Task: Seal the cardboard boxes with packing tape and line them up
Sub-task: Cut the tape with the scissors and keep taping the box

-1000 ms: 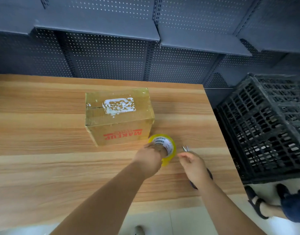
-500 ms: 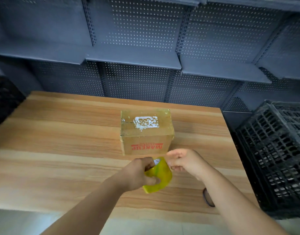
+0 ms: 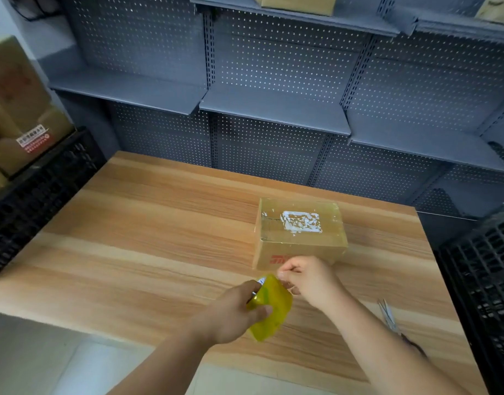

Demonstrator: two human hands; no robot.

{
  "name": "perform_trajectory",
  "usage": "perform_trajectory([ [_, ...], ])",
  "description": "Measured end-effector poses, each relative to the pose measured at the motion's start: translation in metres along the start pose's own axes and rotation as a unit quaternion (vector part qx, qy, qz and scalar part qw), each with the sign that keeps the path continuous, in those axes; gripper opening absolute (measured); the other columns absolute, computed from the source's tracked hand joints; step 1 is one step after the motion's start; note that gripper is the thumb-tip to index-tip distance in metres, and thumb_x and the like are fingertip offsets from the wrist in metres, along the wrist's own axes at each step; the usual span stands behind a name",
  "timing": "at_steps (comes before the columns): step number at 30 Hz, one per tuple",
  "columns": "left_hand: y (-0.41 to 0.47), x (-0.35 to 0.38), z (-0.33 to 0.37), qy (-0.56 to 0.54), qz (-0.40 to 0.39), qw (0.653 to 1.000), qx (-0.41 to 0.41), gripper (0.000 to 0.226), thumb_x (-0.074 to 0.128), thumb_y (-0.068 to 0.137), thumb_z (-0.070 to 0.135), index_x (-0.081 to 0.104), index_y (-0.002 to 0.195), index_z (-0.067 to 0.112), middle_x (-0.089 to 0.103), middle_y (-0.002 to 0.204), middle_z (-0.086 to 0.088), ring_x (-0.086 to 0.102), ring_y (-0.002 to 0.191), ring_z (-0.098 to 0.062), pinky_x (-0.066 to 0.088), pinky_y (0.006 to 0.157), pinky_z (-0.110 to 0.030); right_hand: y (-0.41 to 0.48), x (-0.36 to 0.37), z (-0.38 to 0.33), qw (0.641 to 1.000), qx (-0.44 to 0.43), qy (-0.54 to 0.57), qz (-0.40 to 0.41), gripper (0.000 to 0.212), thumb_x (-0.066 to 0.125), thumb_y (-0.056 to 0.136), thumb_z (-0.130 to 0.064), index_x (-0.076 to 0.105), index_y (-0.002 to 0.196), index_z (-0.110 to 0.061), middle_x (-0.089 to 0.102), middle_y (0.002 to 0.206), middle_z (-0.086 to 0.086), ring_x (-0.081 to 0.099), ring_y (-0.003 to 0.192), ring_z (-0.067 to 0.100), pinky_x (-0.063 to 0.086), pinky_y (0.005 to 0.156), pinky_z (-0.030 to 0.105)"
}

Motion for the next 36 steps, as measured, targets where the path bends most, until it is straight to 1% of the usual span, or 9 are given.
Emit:
perform_trajectory([
  [2,0.002,-0.005,-0.007,-0.025,0.038,0.999,-0.013,0.012,0.062,0.092,0.034,0.056,0.096,0.024,0.056,0.081,0.008,0.048,0.068,-0.002,0.037,0.058,-0.012,-0.006,0.001,-0.019,0.992,-0.059,-0.106,0.042,0.012,0.069,0.088,-0.020,0.074,0.079,-0.025,0.073,0.078,-0.007,0.066,0.075,0.011,0.049,0.070,0.023],
  [6,0.006,0.008,-0.014,-0.114,0.037,0.991,-0.068,0.034,0.065,0.079,0.046,0.059,0.097,0.019,0.058,0.079,0.004,0.052,0.070,-0.014,0.043,0.068,-0.027,-0.017,0.005,-0.035,0.958,-0.119,-0.246,0.080,0.014,0.060,0.094,-0.024,0.074,0.094,-0.022,0.071,0.091,-0.002,0.062,0.088,0.018,0.045,0.075,0.030],
  [12,0.006,-0.005,-0.055,-0.156,0.095,0.972,-0.146,0.027,0.063,0.091,0.042,0.062,0.086,0.016,0.067,0.079,0.000,0.065,0.074,-0.015,0.056,0.068,-0.032,-0.049,0.007,-0.067,0.947,-0.185,-0.260,0.042,0.017,0.056,0.096,-0.028,0.073,0.095,-0.028,0.070,0.092,-0.008,0.061,0.085,0.012,0.047,0.076,0.030],
  [15,0.003,-0.004,-0.052,-0.165,0.071,0.976,-0.125,0.027,0.064,0.093,0.033,0.055,0.071,0.021,0.055,0.063,0.009,0.053,0.056,-0.004,0.040,0.052,-0.017,-0.043,-0.003,-0.065,0.969,-0.128,-0.211,0.022,0.014,0.059,0.095,-0.027,0.073,0.097,-0.031,0.069,0.092,-0.014,0.061,0.083,0.004,0.049,0.078,0.025],
  [18,0.003,0.007,-0.046,-0.211,0.049,0.969,-0.117,0.018,0.069,0.090,0.027,0.061,0.078,0.016,0.062,0.065,0.010,0.059,0.056,0.000,0.043,0.054,-0.015,-0.024,-0.018,-0.055,0.982,-0.069,-0.174,0.010,0.018,0.062,0.095,-0.026,0.072,0.108,-0.034,0.067,0.087,-0.019,0.059,0.079,-0.007,0.050,0.081,0.022],
  [22,0.010,0.012,-0.044,-0.248,0.039,0.959,-0.132,0.018,0.075,0.082,0.026,0.070,0.095,0.014,0.074,0.087,-0.001,0.070,0.083,-0.019,0.054,0.075,-0.037,0.004,-0.028,-0.063,0.979,-0.071,-0.192,0.005,0.036,0.062,0.095,-0.025,0.061,0.130,-0.035,0.072,0.102,-0.015,0.060,0.073,-0.012,0.050,0.075,0.020],
  [25,0.012,0.011,-0.042,-0.288,0.044,0.944,-0.152,0.025,0.075,0.078,0.028,0.070,0.098,0.014,0.074,0.095,-0.006,0.070,0.093,-0.027,0.054,0.081,-0.039,0.026,-0.031,-0.068,0.982,-0.061,-0.178,-0.007,0.025,0.066,0.092,-0.025,0.071,0.117,-0.029,0.072,0.109,-0.010,0.064,0.089,0.003,0.048,0.087,0.024],
  [31,0.020,0.009,-0.038,-0.327,0.077,0.927,-0.168,0.042,0.072,0.060,0.032,0.069,0.097,0.014,0.073,0.092,-0.006,0.067,0.078,-0.017,0.051,0.065,-0.025,0.054,-0.037,-0.071,0.983,-0.026,-0.166,-0.066,0.009,0.071,0.089,-0.028,0.077,0.096,-0.030,0.073,0.081,-0.007,0.062,0.072,0.006,0.046,0.061,0.021],
  [36,0.028,0.015,-0.036,-0.359,0.089,0.914,-0.166,0.045,0.072,0.060,0.033,0.068,0.101,0.014,0.073,0.097,-0.009,0.069,0.085,-0.023,0.053,0.073,-0.032,0.076,-0.040,-0.067,0.987,-0.026,-0.135,-0.079,0.006,0.077,0.083,-0.026,0.078,0.089,-0.028,0.074,0.071,-0.007,0.065,0.067,0.005,0.045,0.063,0.022],
])
Point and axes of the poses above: each hand's wrist, its own y-axis towards the middle knuckle, its own x-axis out of the palm, z = x × y, the point moved 8 cm from there along y, towards the middle knuckle
